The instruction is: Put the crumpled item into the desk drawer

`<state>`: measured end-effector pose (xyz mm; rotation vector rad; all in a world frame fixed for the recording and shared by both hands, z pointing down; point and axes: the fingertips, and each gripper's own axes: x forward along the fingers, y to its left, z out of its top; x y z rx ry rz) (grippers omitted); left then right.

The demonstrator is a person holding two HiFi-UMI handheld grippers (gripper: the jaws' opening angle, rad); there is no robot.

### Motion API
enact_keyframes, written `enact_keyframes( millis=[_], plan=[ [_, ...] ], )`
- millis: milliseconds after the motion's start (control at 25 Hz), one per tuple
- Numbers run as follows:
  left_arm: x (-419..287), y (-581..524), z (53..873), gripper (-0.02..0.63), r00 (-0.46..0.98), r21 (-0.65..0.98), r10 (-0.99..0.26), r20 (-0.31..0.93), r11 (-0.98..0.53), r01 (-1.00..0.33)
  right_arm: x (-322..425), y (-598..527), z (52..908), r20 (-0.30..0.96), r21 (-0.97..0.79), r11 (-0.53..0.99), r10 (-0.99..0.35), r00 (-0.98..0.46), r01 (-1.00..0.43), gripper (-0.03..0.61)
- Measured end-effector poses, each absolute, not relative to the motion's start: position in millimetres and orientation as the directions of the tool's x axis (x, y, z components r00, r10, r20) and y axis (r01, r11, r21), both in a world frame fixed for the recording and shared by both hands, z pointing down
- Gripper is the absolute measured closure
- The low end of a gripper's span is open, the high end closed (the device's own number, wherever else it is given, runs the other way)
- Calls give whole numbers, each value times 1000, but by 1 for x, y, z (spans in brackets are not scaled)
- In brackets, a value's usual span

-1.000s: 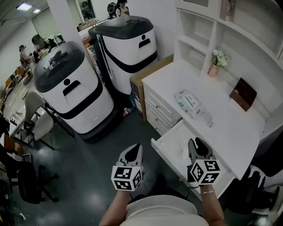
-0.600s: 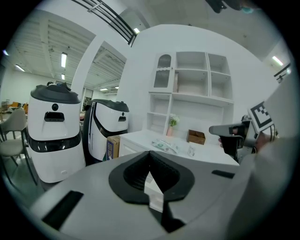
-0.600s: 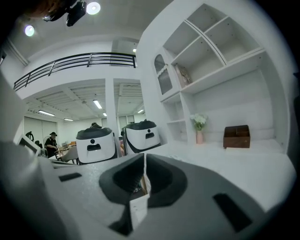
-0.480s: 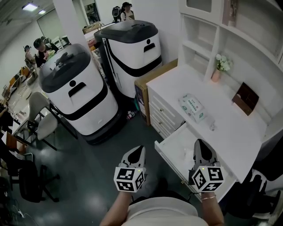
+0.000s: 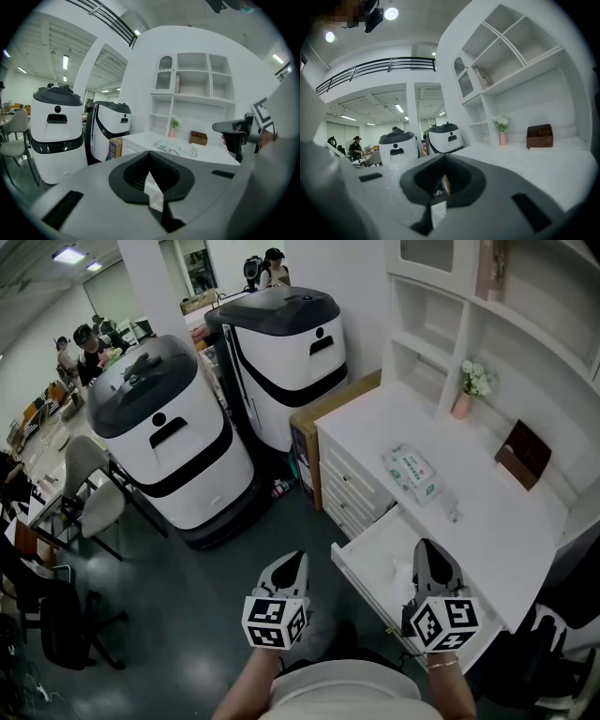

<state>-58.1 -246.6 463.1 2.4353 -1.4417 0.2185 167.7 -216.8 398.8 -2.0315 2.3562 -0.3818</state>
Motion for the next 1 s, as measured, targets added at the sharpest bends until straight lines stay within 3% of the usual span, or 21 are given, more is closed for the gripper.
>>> enact_keyframes(
  millis=[1000],
  plan=[
    [-69,-253,464,620,456,167,-843,286,-425,-890,156,-228,406,176,-208,160,-964,-198,-965,577]
  ],
)
